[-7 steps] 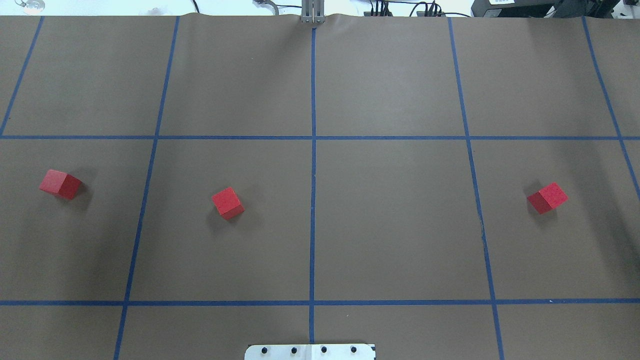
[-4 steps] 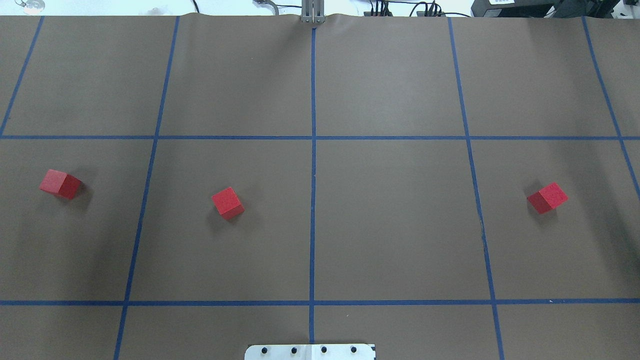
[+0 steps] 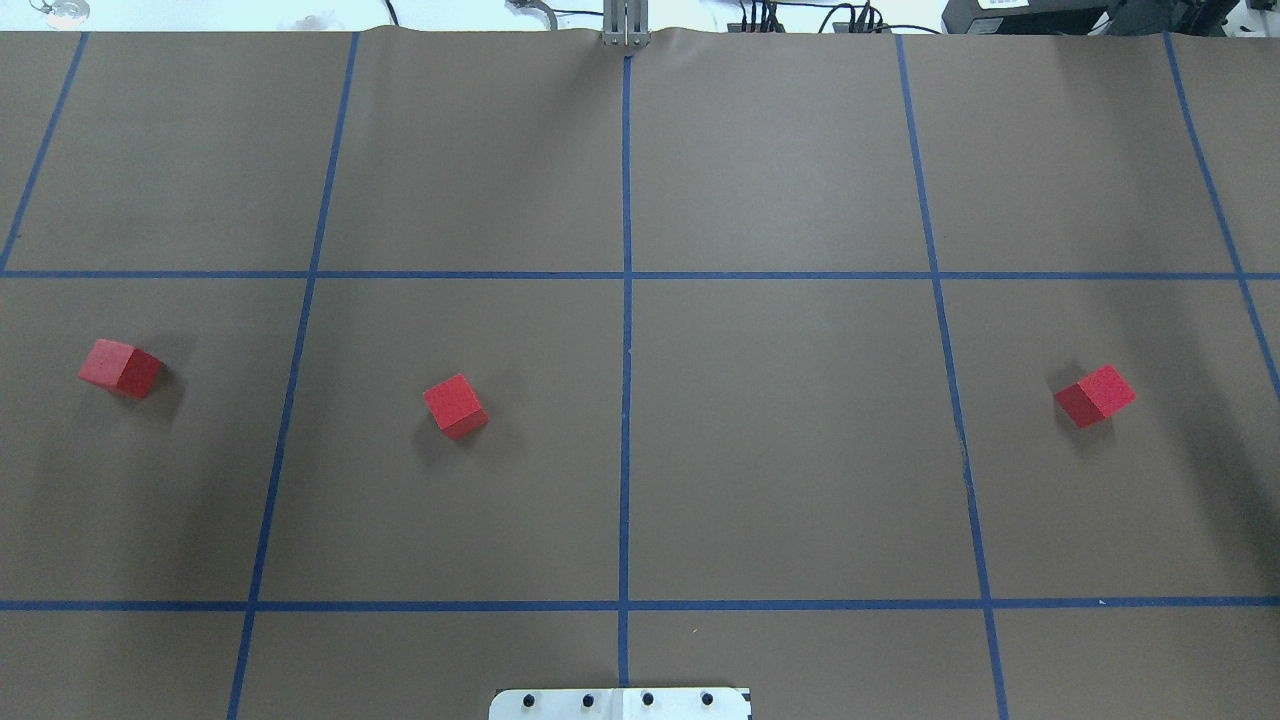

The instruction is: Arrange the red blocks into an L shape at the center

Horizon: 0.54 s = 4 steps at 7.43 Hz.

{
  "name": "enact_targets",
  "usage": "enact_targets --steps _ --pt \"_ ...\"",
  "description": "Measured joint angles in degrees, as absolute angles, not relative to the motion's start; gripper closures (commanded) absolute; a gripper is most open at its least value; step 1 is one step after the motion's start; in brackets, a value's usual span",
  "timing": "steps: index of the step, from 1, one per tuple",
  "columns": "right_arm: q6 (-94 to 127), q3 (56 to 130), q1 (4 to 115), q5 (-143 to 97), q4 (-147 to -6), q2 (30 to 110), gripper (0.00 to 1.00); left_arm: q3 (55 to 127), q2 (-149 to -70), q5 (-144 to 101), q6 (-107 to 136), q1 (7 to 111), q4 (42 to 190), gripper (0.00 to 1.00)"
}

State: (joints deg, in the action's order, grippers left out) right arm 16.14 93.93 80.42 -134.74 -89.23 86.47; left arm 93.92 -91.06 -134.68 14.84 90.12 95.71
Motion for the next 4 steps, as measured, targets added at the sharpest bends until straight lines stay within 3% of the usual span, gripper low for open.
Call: enact_targets --steps 4 --pt "16.12 94.32 72.85 -134.14 -76.16 86.09 0.0 94.04 -91.06 -134.66 14.94 90.09 95.71 0.0"
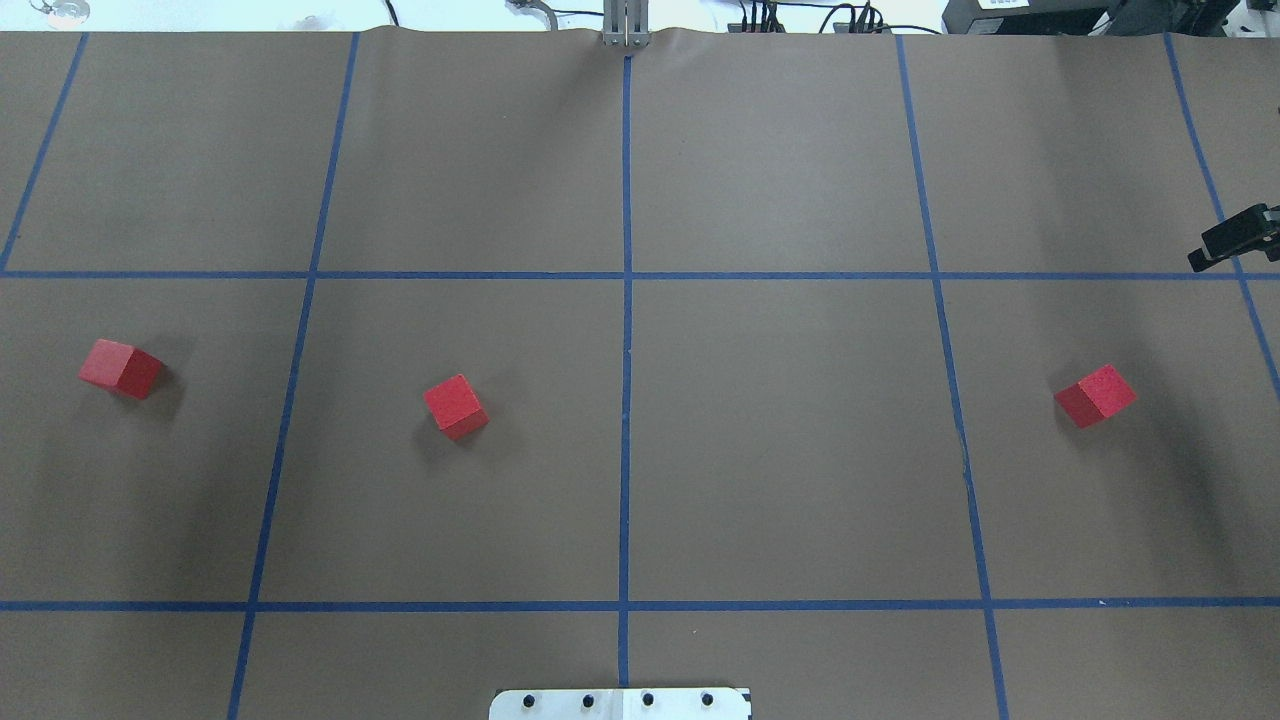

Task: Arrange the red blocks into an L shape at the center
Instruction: 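Reach the right gripper down to the red cube on its side and grasp it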

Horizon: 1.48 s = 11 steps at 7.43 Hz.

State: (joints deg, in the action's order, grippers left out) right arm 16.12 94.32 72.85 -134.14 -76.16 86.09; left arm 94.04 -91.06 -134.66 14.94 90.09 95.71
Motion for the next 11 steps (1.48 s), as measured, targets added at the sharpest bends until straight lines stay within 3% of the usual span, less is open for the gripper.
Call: enact_targets --steps 6,11 --pt "15.7 101.98 59.47 -127.2 -73.21 89.62 0.01 93.93 -90.52 -134.74 14.94 90.09 95.76 0.0" --pt "15.46 102.38 54.43 -124.69 -73.27 91.14 0.01 93.95 -90.18 -134.74 14.93 90.09 95.8 0.0"
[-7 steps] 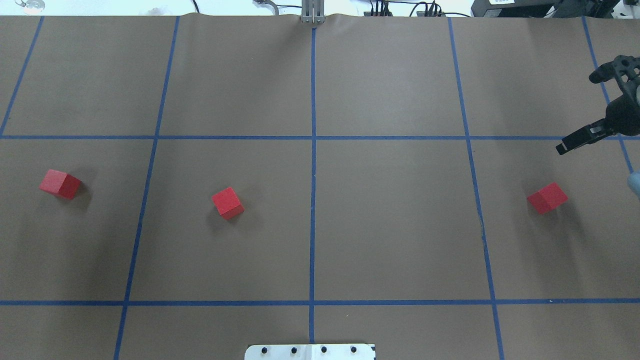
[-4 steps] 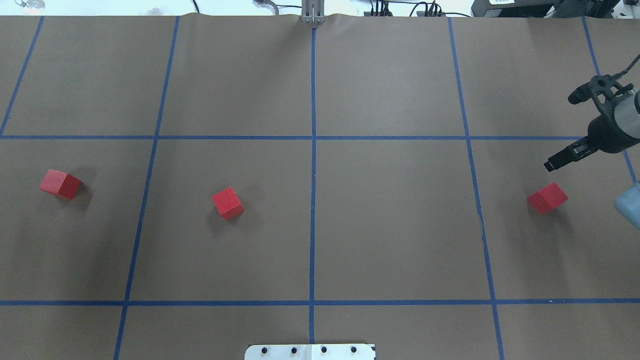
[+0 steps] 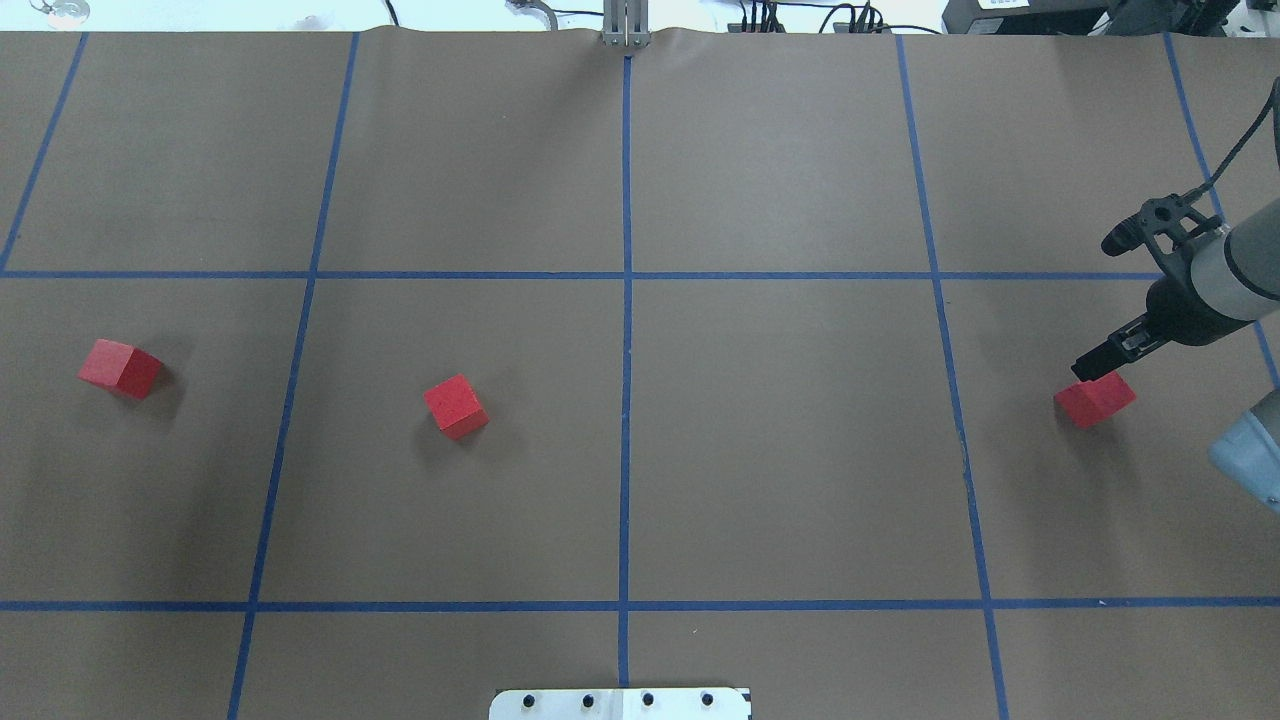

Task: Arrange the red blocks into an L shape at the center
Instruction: 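Reach the right gripper down to the red cube on its side and grasp it, then carry the red cube with the right gripper to the table center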

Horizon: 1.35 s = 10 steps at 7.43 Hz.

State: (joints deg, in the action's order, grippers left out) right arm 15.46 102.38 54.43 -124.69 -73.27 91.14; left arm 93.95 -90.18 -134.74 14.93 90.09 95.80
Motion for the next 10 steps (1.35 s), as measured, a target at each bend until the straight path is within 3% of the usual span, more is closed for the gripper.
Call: enact_targets --steps 3,4,5,6,7,10 --pt "15.39 100.29 53.12 -124.33 -73.26 91.21 0.02 93.95 -90.18 -134.74 14.9 90.09 95.8 0.0" --pt "15.4 99.73 52.91 -124.3 -73.24 91.15 0.08 93.95 -90.18 -134.74 14.92 90.09 95.8 0.0" --pt "15.45 99.4 52.6 -124.28 -73.22 91.08 0.44 93.98 -90.18 -134.74 14.91 90.09 95.8 0.0" --pt "15.59 99.24 52.2 -124.28 -73.22 90.98 0.9 94.01 -90.18 -134.74 14.88 90.09 95.8 0.0" --pt "15.77 99.18 51.89 -124.28 -73.21 90.87 1.0 94.03 -90.18 -134.74 14.88 90.09 95.8 0.0" --pt "15.9 100.64 52.66 -124.87 -73.45 91.11 1.0 94.04 -90.14 -134.74 14.88 90.09 95.8 0.0"
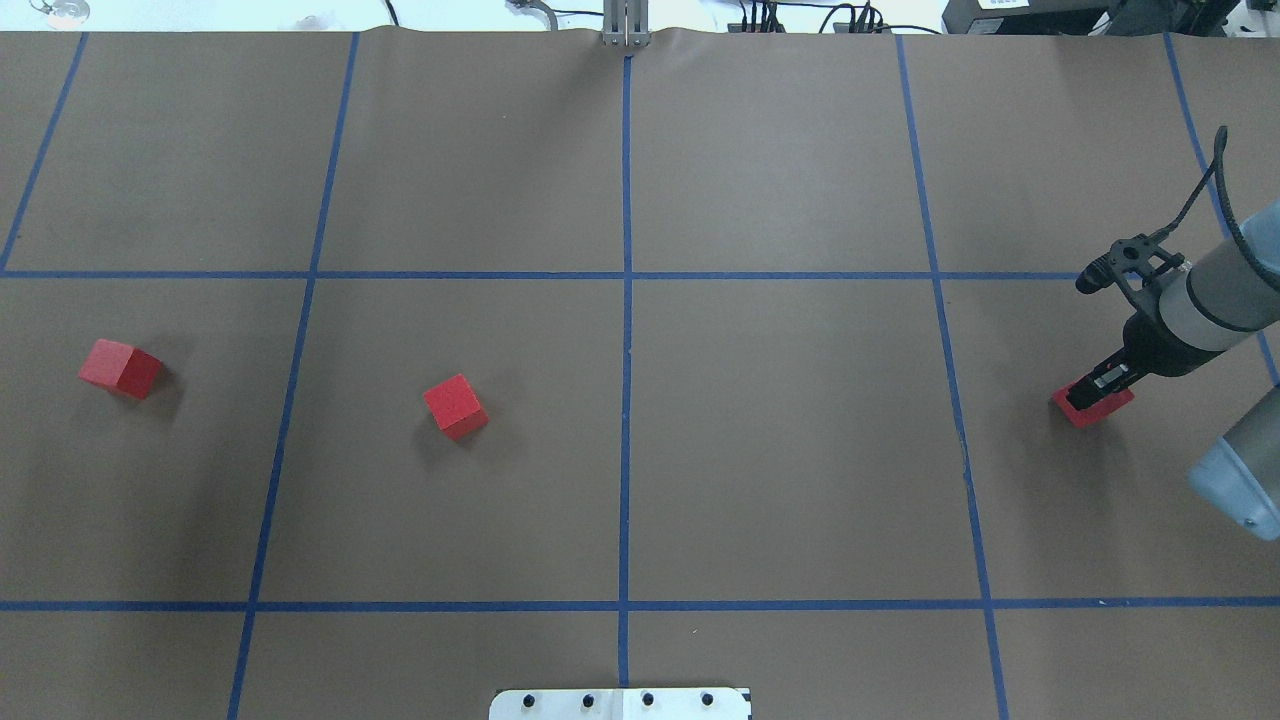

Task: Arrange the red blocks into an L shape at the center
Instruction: 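Carry the red cube with the right gripper to the table center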

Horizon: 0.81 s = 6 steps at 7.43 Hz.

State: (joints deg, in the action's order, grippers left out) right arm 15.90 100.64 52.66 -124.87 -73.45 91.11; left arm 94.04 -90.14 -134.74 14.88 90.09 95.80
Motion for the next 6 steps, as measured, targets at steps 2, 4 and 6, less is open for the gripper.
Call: enact_targets --steps 2,4,6 --pt "18.94 103.8 54.3 -125.25 -75.78 89.77 1.0 94.25 -90.1 -134.79 14.93 90.09 95.78 0.0" --pt "33.02 106.72 53.42 -125.16 -79.73 82.4 1.0 95.22 -89.35 -134.82 14.91 90.09 95.78 0.0" --pt "50.59 106.89 47.04 -123.22 -83.22 72.3 1.0 95.67 -88.92 -134.82 14.91 90.09 95.74 0.0"
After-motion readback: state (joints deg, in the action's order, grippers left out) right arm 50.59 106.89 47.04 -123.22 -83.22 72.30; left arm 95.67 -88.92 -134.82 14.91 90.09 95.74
